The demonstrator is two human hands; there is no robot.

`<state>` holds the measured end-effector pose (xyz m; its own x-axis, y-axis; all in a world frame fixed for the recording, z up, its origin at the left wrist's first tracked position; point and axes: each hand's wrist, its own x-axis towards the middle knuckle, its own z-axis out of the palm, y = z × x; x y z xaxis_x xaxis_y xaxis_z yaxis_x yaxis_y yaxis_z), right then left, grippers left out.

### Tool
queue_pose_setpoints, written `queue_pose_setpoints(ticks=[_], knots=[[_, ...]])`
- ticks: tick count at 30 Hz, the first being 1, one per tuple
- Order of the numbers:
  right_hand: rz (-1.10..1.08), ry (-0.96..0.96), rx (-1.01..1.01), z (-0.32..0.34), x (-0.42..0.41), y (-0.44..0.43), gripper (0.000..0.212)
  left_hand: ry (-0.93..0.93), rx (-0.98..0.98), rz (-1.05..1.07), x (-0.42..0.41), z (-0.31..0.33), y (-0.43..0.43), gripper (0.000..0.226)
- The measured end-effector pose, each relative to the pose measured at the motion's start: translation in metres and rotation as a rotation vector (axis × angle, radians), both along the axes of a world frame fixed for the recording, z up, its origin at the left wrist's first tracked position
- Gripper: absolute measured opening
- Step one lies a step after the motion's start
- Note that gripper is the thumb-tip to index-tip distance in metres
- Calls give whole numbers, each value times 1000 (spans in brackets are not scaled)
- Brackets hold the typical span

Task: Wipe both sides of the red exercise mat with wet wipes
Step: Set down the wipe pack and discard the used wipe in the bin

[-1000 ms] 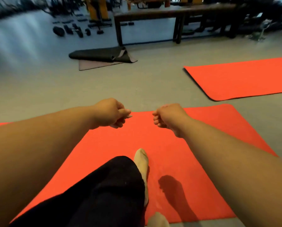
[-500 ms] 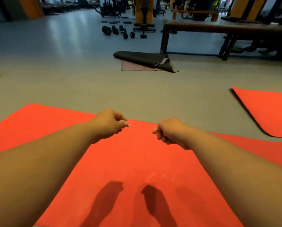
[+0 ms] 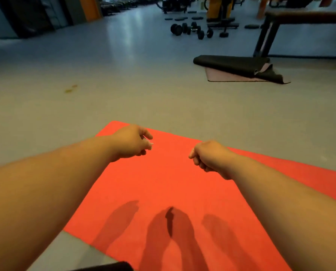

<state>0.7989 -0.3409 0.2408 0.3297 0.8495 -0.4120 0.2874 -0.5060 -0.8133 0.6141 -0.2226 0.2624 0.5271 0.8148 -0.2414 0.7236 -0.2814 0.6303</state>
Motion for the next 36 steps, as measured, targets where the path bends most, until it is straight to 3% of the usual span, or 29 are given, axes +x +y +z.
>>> queue_pose_setpoints(ticks=[6,12,15,20,27,36], knots=[[29,49,57,8,-143,85,30,87,64,-5,-148,36,71,10],[240,18,102,25,-285,149,35,61,140,179,-293,52,106,9],[234,73,114,19,-340,172,29,62,75,241,-353,39,118,9],[283,121,25,-21,-416,226,23,-12,-33,400,-435,-11,166,13],[443,97,-133,-110,-519,315,29,-120,-184,644,-548,-120,229,11],[590,52,-338,-188,-601,358,22,-130,-385,985,-644,-213,223,23]])
